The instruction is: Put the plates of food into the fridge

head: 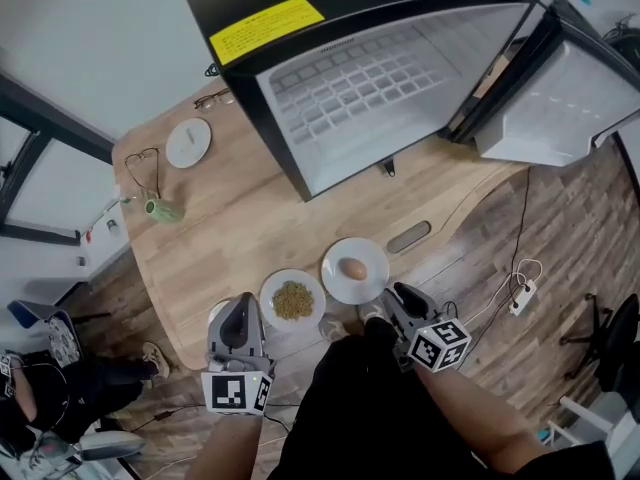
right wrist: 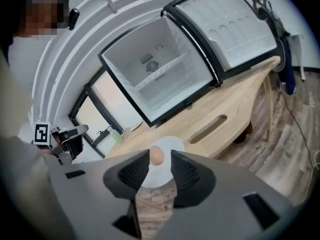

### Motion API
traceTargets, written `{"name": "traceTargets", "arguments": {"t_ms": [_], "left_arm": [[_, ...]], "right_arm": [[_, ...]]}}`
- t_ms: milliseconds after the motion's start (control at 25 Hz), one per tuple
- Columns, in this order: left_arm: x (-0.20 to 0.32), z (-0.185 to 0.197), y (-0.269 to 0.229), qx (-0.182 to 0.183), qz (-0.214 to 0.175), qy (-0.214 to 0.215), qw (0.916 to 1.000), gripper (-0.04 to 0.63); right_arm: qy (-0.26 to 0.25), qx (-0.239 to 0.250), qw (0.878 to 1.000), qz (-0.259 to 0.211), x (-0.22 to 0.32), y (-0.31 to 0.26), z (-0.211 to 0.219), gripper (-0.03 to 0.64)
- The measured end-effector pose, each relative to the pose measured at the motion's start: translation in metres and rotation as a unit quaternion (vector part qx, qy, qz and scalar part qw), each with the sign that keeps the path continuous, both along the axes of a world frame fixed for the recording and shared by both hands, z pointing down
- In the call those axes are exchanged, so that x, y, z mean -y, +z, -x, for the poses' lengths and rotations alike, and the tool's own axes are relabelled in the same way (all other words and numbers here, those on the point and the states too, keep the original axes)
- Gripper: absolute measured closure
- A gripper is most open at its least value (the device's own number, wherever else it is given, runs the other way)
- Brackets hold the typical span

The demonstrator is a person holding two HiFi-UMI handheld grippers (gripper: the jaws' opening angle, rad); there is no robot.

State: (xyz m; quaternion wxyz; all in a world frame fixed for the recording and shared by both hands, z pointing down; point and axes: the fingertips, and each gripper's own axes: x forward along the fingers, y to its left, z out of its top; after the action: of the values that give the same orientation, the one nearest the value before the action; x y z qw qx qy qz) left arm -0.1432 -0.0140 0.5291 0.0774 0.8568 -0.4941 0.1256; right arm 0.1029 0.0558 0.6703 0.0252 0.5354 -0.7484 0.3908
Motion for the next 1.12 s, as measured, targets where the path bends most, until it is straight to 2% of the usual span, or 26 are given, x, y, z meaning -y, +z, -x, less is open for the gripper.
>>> {"name": "traceTargets", "arguments": {"t_ms": [40,200,280,360,680,720,880,1120], "left_arm": [[-0.001,-0.002,0.001,0.001,0.002,0.003,1.0,0.592],[-0.006,-0.006,0.005,0.006,0.01,0.009,0.9999,0.592],[-0.009,-0.006,0.007,0.01,0.014,0.009,0.9998,0.592],[-0.01,-0.005,0.009,0.014,0.017,0.009,0.9997,0.592],[-0.013,-0.007,0.013,0.022,0.027,0.01,0.9993,0.592],[-0.013,-0.007,0.013,0.023,0.027,0.009,0.9993,0.592],[-0.013,-0.005,0.012,0.022,0.027,0.004,0.9994,0.592],[-0.015,-0.006,0.008,0.017,0.024,0.008,0.9995,0.592]], "right_arm": [[0.003,0.016,1.0,0.012,-0.001,0.007,0.001,0.471],[0.032,0.083,0.994,0.057,-0.003,0.032,0.003,0.417],[0.062,0.125,0.987,0.081,-0.004,0.045,0.003,0.385],[0.095,0.161,0.977,0.104,-0.004,0.056,0.001,0.38],[0.113,0.203,0.963,0.14,0.006,0.078,0.017,0.383],[0.117,0.208,0.961,0.141,0.008,0.079,0.018,0.39],[0.104,0.201,0.966,0.125,0.011,0.074,0.024,0.546],[0.117,0.241,0.957,0.109,0.02,0.051,0.021,0.583]]}}
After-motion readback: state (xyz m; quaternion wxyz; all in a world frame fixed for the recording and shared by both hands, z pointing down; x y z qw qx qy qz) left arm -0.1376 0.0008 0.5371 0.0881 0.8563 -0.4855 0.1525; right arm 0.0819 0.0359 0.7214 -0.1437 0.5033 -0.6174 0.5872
